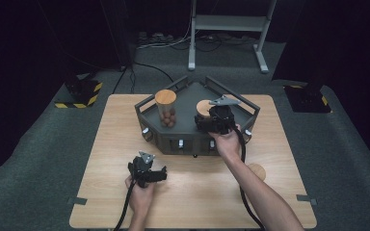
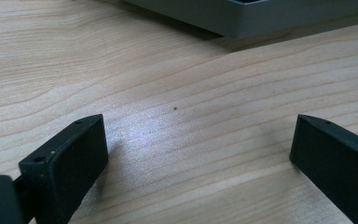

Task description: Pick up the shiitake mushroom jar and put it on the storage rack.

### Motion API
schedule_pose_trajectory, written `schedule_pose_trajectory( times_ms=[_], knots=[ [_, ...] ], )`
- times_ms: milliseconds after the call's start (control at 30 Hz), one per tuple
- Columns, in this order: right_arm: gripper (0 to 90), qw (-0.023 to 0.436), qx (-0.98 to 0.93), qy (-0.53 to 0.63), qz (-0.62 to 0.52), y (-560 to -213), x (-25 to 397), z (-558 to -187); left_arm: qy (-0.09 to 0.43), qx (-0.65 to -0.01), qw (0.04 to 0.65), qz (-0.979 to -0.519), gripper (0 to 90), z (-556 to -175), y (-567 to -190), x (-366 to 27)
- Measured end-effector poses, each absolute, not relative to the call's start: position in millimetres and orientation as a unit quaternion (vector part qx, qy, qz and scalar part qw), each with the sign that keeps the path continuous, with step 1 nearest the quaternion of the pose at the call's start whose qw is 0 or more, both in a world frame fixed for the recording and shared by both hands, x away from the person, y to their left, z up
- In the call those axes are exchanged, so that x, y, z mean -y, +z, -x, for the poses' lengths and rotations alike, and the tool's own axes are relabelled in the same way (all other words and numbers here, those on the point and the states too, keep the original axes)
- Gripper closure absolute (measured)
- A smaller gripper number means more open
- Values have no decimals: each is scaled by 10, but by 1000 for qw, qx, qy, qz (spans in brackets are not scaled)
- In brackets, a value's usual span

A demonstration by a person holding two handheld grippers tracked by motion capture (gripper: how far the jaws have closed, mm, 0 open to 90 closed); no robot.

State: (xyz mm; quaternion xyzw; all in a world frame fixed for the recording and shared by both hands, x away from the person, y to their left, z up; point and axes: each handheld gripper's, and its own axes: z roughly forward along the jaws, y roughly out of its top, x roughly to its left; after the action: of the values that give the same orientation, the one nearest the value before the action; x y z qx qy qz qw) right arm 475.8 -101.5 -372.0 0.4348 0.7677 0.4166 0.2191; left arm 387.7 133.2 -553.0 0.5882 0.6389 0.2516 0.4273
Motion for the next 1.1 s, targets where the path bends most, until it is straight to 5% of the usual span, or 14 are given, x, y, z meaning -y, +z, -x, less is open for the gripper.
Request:
schedule_pose_trajectory(
  times_ms=[1100],
  knots=[
    [253,230,-775,393,-439,-3894,915,-4886,251,-639,427,-589,40,-3876,-5529,-1333]
  ],
)
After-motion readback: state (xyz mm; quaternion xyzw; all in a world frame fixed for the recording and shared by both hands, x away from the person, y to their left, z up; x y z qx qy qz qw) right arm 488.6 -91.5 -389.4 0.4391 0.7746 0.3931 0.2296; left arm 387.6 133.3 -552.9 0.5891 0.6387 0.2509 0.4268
